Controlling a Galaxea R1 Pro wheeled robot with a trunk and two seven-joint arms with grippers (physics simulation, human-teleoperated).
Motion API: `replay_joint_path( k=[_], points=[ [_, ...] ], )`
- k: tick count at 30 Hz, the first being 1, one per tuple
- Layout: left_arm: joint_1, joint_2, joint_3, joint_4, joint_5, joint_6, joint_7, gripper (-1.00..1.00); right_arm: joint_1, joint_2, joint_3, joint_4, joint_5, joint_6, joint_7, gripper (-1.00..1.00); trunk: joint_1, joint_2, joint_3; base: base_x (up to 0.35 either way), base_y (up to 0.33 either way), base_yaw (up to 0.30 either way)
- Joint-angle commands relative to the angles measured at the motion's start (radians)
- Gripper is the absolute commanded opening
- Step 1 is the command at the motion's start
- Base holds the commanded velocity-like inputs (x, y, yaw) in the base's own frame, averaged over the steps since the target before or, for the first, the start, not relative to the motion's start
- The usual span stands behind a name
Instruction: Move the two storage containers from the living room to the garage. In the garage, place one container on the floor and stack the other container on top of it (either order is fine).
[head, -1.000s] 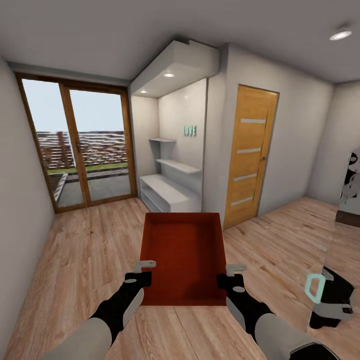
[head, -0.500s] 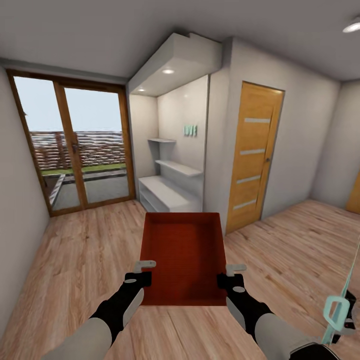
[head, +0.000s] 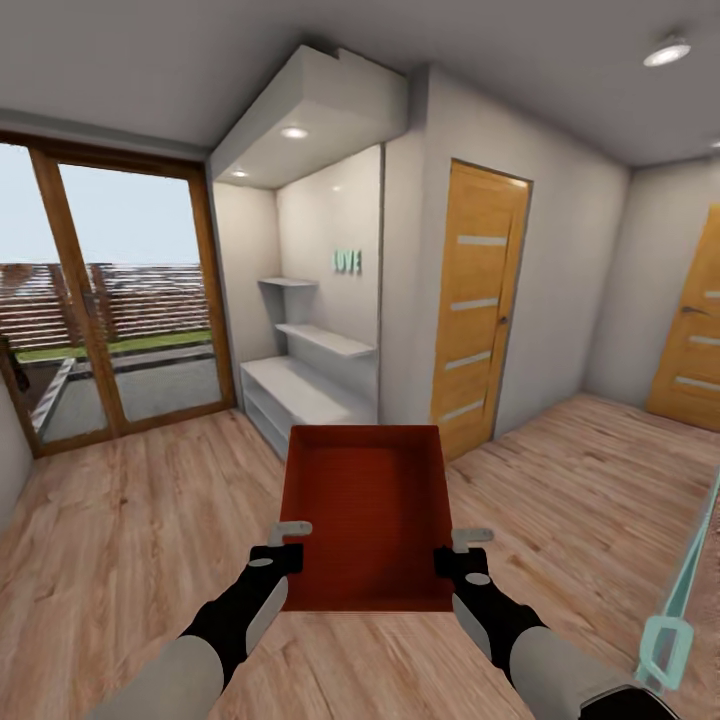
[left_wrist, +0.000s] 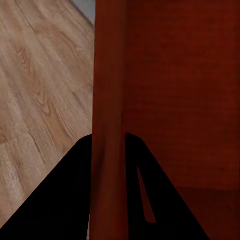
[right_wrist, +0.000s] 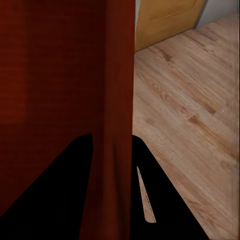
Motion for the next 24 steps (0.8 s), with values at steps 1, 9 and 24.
replay_joint_path(
  k=[1, 9, 24],
  points=[
    [-0.001, 0.000, 0.012, -0.024, 0.043, -0.031, 0.015, -1.00, -0.001, 0.020, -0.018, 0.003, -0.015, -0.007, -0.001, -1.00, 0.001, -0.001, -0.002, 0.326, 0.000, -0.285],
    [-0.001, 0.000, 0.012, -0.024, 0.043, -0.030, 0.015, -1.00, -0.001, 0.020, -0.018, 0.003, -0.015, -0.006, -0.001, -1.00, 0.001, -0.001, -0.002, 0.326, 0.000, -0.286],
    [-0.001, 0.001, 0.013, -0.026, 0.042, -0.032, 0.017, -1.00, -0.001, 0.020, -0.018, 0.003, -0.016, -0.007, -0.001, -1.00, 0.001, -0.001, -0.002, 0.326, 0.000, -0.209]
  ],
)
